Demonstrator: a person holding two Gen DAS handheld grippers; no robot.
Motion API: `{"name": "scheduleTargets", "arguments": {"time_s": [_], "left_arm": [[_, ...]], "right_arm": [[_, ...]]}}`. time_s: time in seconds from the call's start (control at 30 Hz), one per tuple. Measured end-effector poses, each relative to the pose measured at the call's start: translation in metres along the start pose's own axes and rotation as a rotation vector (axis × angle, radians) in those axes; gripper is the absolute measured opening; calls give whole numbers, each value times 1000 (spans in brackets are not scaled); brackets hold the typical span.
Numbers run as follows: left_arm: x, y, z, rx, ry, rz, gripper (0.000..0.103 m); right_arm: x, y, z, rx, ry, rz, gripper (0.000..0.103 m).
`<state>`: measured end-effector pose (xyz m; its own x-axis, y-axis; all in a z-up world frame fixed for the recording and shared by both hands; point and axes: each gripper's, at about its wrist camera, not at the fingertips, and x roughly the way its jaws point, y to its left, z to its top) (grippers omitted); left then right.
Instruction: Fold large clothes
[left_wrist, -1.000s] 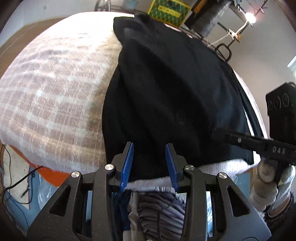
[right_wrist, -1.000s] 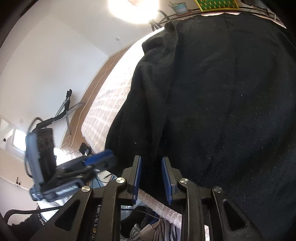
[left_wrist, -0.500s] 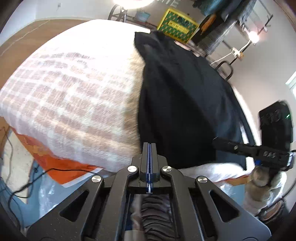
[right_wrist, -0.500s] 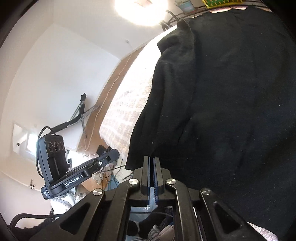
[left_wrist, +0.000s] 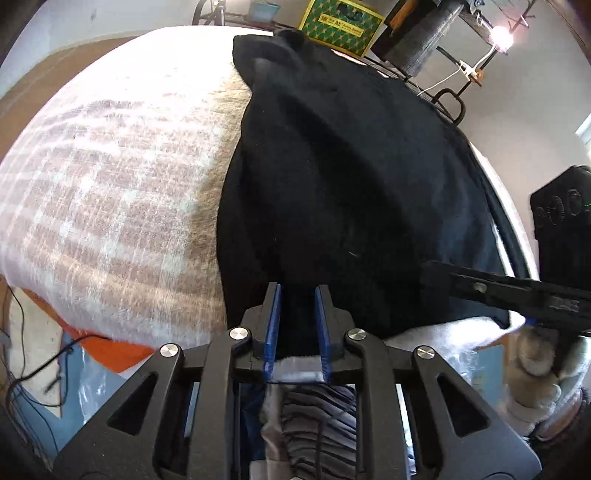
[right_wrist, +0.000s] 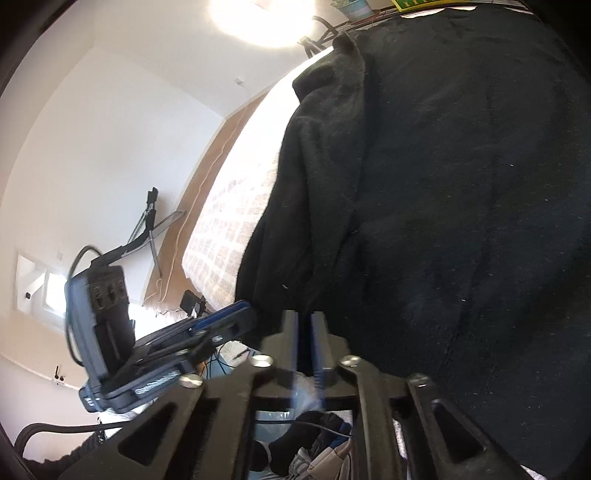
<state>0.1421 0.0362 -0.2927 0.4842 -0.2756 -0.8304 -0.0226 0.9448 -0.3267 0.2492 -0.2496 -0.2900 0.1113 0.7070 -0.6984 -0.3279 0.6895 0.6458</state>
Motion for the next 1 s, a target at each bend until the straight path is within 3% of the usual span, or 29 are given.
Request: {"name": "scheduleTargets", "arguments": {"time_s": [0.03,0.1,0.13,0.17,0.23,0.3,0.43,0.5,0.6,0.7,0.8,0.83,0.87,0.9,0.97,1.0], "left_arm": [[1,-1,2,0,-3,2,17],[2,-2,3,7,-10,3,10],[4,-2,4,7,-13,1,2],[3,0,4,0,-17,-15,1],[-2,4,3,-10,-32,-24,1],[-15,8,2,-21,-55,-33,1],[-46,20,3,-53,-122,-28,1],[-41,24,1,-46,-111,-16,1],[-14,28,-5,-33,-30,23,1],[-15,25,-7,-15,-53,36,1],[-25,26,-5,-26,-80,14,1],[-29,29,-4,-40,-90,8,2],[-34,33,-3,-62,-110,-3,6],[-35,35,-2,-77,-120,-7,9],[-35,43,-1,-110,-126,-24,30],[-33,43,0,-122,-125,-31,32]], "right_arm": [[-1,-1,0,3,0,-6,41],[0,-4,-1,7,5,-4,39],[2,-5,-1,11,8,-3,34],[2,-6,-1,14,13,4,31],[6,-6,-1,22,32,39,8],[6,-3,-2,25,36,60,2],[-5,14,-1,12,-4,116,1],[-1,19,-1,-10,0,80,0],[20,14,-4,-20,54,-32,0],[23,15,-7,-48,58,-52,0],[13,21,-7,-90,41,-54,5],[5,24,-6,-114,25,-52,12],[-2,27,-6,-130,5,-50,32],[-10,29,-7,-146,-22,-50,39],[-33,36,-7,-202,-99,-70,44],[-45,41,-6,-237,-130,-87,44]]}}
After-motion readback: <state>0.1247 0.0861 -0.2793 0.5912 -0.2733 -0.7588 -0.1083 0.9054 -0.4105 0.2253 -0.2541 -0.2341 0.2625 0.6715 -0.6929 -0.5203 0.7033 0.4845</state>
